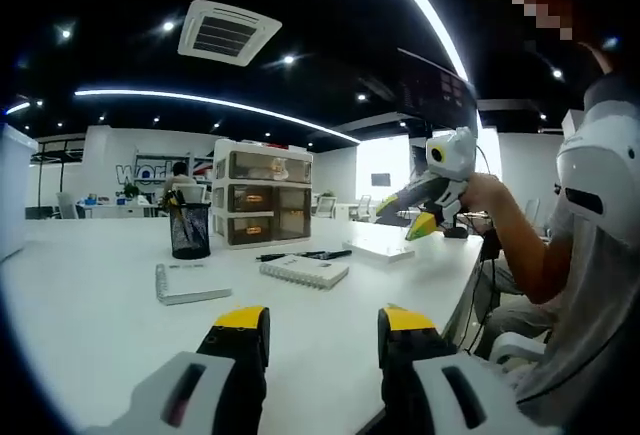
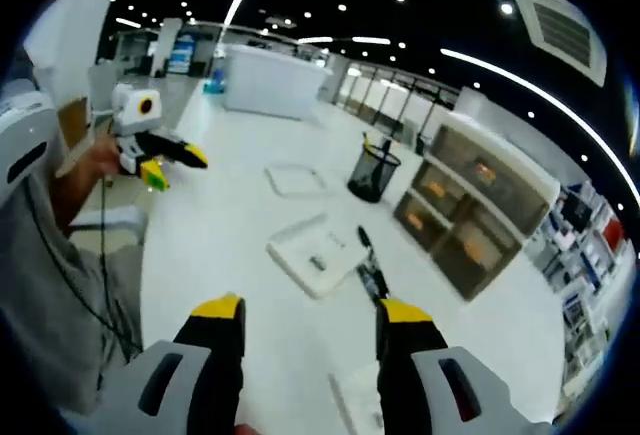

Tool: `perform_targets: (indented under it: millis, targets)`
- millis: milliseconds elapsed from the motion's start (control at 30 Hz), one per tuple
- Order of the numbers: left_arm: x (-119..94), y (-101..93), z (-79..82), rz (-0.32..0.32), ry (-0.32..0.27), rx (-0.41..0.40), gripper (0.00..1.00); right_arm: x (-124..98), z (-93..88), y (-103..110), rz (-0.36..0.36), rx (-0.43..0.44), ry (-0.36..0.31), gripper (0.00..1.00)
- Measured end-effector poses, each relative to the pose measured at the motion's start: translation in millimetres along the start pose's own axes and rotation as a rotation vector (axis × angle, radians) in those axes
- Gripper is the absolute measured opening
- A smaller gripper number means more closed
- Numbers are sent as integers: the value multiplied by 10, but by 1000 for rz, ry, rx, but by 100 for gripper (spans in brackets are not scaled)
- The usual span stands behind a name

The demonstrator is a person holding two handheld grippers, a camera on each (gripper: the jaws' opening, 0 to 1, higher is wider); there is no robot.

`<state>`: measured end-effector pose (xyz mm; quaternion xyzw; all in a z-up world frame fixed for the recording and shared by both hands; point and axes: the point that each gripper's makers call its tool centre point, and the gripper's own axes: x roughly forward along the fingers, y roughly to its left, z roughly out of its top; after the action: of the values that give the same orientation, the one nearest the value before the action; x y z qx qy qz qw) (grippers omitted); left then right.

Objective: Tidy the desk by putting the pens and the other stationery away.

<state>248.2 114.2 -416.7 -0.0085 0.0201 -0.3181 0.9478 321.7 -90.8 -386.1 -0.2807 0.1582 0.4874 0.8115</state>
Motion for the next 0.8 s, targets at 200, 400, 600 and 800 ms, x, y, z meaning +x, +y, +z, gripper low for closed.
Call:
perform_targets:
  millis: [200, 400, 600, 800]
  targets:
    - [-69, 121, 112, 26, -23, 11, 43, 102, -69, -172, 6, -19, 85, 54]
    - [-35, 80, -32, 6, 29, 6, 44, 267, -197, -280, 37, -56, 183, 54]
    - [-80, 106, -63, 22, 38, -1, 45, 432, -272, -382, 45, -52, 228, 54]
    - [-108, 149, -38, 36, 29, 0, 45, 656, -376, -553, 59, -55, 282, 49]
